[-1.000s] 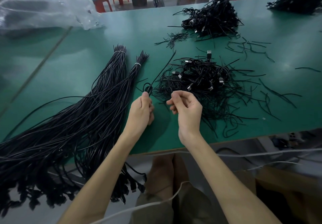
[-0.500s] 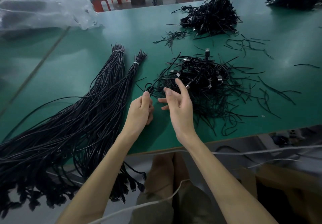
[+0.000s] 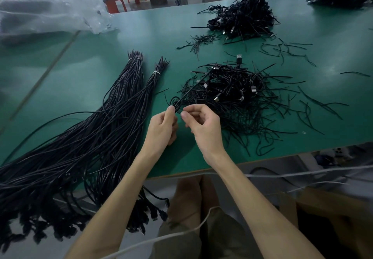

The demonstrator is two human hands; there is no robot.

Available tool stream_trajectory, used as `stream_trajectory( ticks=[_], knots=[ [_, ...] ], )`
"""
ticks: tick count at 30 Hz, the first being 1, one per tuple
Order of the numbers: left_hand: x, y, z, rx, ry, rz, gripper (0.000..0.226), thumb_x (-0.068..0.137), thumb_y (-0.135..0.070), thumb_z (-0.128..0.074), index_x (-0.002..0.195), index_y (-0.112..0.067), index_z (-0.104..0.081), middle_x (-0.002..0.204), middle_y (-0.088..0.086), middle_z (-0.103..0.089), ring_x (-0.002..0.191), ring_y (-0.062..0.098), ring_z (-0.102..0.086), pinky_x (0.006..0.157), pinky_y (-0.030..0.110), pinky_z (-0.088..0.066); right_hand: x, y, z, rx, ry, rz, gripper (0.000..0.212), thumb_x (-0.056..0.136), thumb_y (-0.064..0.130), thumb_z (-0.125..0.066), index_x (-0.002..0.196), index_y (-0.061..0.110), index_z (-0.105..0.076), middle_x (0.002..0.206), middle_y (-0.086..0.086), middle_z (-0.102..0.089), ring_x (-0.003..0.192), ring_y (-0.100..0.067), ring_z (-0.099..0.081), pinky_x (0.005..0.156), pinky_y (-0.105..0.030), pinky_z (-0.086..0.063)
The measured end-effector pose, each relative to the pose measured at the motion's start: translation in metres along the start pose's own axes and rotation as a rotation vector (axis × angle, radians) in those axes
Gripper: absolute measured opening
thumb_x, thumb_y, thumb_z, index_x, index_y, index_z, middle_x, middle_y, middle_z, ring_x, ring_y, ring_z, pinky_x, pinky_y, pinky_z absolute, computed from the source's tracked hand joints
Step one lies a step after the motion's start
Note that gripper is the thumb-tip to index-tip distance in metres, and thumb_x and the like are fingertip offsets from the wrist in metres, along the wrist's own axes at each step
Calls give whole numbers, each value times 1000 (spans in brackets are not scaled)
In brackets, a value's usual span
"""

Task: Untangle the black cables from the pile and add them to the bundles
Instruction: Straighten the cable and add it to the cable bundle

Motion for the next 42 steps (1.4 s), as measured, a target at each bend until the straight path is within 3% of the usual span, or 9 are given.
stream_trajectory(
  ticks=[8, 13, 20, 24, 28, 32, 35, 38, 42],
  knots=[
    [-3, -3, 0, -78, 15, 29, 41, 108, -27, -35, 68, -19, -37, 54, -7, -30, 45, 15, -24, 37, 25, -25, -1, 4, -4, -17, 90, -7, 21, 97, 20, -71, 117, 18, -64, 96, -6, -72, 91, -18, -70, 91, -46, -57],
    [-4, -4, -1, -78, 28, 27, 34, 101, -24, -39, 67, -20, -34, 54, -4, -25, 46, 15, -18, 40, 26, -17, -2, 7, -7, -39, 164, 2, 28, 96, 18, -68, 123, 24, -65, 99, 2, -67, 97, -12, -63, 95, -34, -51],
    [-6, -3, -4, -124, 187, 8, 33, 89, -37, -45, 64, -15, -44, 64, 3, -20, 46, 11, -17, 40, 23, -16, -2, 9, -5, 63, 237, -28, 26, 94, 35, -72, 120, 38, -73, 123, -13, -64, 113, -29, -59, 112, -46, -44],
    [-5, -4, -3, -111, 159, 4, 28, 93, -32, -42, 74, -12, -45, 69, 12, -14, 47, 12, -16, 41, 24, -15, -1, 8, -6, 40, 240, -32, 22, 89, 44, -73, 109, 36, -78, 121, -10, -66, 112, -18, -63, 112, -44, -43],
    [-6, -7, -2, -117, 128, -6, 28, 94, -27, -40, 72, -11, -47, 64, 3, -15, 46, 12, -17, 40, 21, -19, -1, 7, -7, 44, 247, -12, 27, 86, 43, -77, 110, 33, -78, 125, -3, -64, 116, -16, -62, 112, -37, -43],
    [-6, -9, -3, -132, 140, -20, 49, 101, -23, -35, 61, -31, -62, 59, -5, -22, 45, 10, -20, 40, 21, -20, 1, 5, -7, 74, 258, -7, 22, 88, 32, -78, 110, 31, -75, 124, -1, -67, 118, -11, -62, 104, -24, -45],
    [-5, -6, -2, -176, 128, 11, 36, 101, -28, -38, 74, -20, -61, 59, -9, -25, 45, 10, -21, 39, 20, -20, 3, 2, -7, 77, 252, -16, 25, 90, 25, -78, 114, 19, -74, 117, 0, -73, 117, -12, -64, 103, -26, -47],
    [-4, -3, -1, -176, 106, 21, 36, 99, -31, -41, 67, -20, -52, 58, -8, -24, 44, 11, -19, 39, 20, -20, 2, 1, -6, 56, 223, -6, 22, 88, 26, -80, 108, 18, -74, 108, 1, -75, 111, -14, -66, 105, -34, -49],
    [-2, -4, 0, -181, 53, 30, 39, 95, -30, -41, 57, -28, -52, 54, -9, -24, 42, 10, -20, 38, 19, -19, 2, 1, -5, 23, 189, 8, 27, 86, 28, -82, 109, 16, -73, 105, 4, -75, 102, -11, -67, 98, -29, -51]
  ],
)
Point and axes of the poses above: each hand's wrist, its own x-axis towards the middle knuckle, its own z-axis out of the back of the hand, y = z × x, the point moved 3 cm from there along x, towards the middle knuckle
